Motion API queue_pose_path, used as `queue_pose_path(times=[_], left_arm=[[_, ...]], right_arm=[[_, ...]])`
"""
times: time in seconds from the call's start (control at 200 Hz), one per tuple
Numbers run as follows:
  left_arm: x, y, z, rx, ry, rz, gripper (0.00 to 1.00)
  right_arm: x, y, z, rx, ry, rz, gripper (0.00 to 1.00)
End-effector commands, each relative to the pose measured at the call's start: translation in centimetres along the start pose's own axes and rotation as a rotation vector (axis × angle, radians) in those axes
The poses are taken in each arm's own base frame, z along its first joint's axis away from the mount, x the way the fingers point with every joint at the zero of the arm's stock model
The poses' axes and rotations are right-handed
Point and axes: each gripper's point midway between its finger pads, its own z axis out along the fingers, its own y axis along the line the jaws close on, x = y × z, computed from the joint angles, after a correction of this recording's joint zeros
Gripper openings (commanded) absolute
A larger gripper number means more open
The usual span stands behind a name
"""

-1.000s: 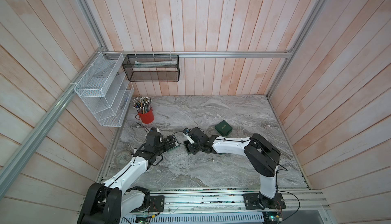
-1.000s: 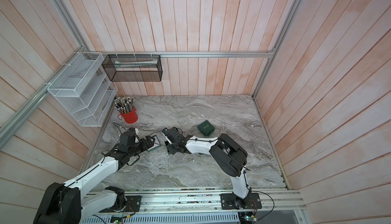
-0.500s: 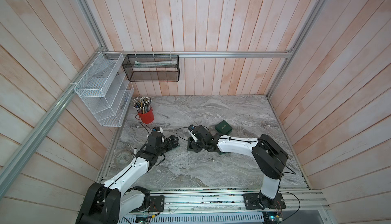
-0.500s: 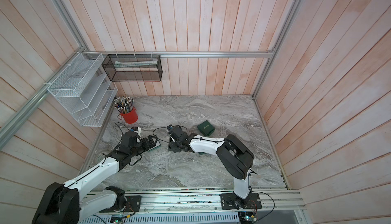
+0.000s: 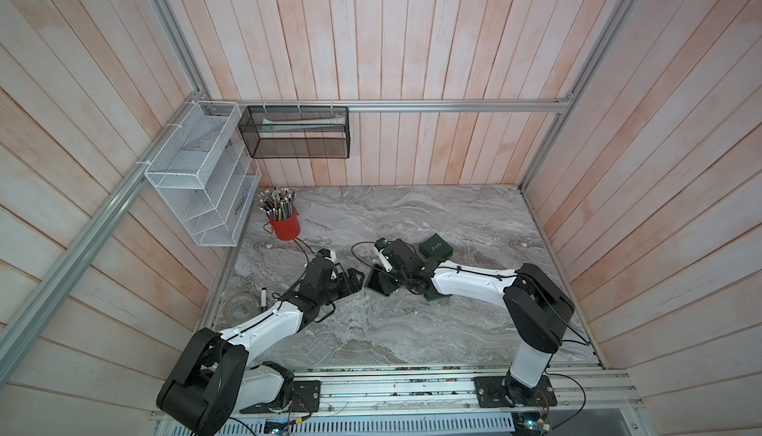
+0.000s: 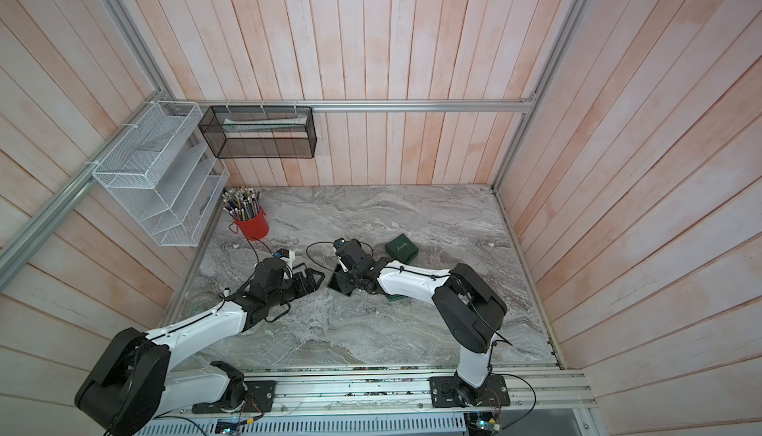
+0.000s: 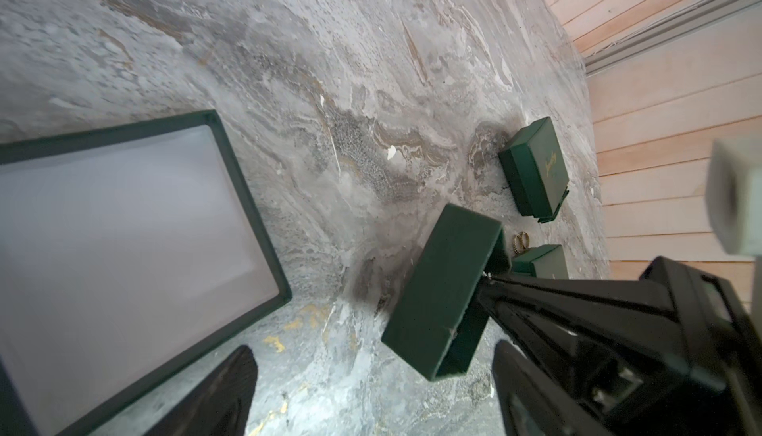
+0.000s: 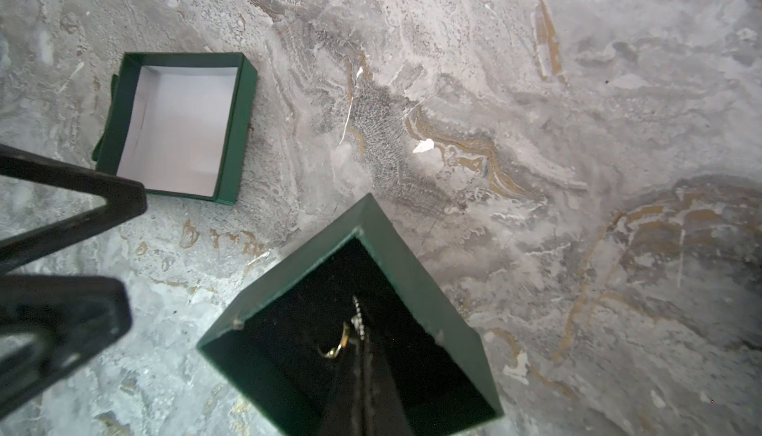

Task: Take the rings out of the lift-off lid box
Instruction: Take out the ring from the jewelry box, then place the ring at the center of the board.

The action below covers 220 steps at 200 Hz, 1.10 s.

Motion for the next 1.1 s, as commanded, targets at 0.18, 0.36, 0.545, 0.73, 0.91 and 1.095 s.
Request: queue_pose_path(times=[0.18, 0.36, 0.545, 0.73, 0.91, 1.095], left_arm=[[-1.0, -2.4, 1.5, 0.075, 0.013, 0.031, 0.89], [-1.0, -2.8, 1.9, 0.084, 0.021, 0.038, 0.89], [-1.6, -2.8, 1.2, 0.063, -0.005, 0.052, 0.89], [-2.1, -3.0, 0.3, 0.056, -0.031, 0.065, 0.89], [-2.2, -3.0, 0.2, 0.051, -0.034, 0.075, 0.89], [-2.3, -3.1, 0.4, 0.05, -0.029, 0.085, 0.89]], right_arm=[[-0.5, -0.4, -1.6, -0.054, -0.015, 0.07, 0.0], [-0.9, -0.7, -2.3, -0.083, -0.031, 0.115, 0.0], [-0.8, -5.3, -2.2, -0.002, -0.014, 0.236, 0.0], [1.2, -8.3, -0.3, 0.052, 0.063, 0.303, 0.0], [3.8, -8.6, 1.2, 0.068, 0.151, 0.32, 0.0], [4.4, -8.7, 1.2, 0.071, 0.159, 0.332, 0.07]])
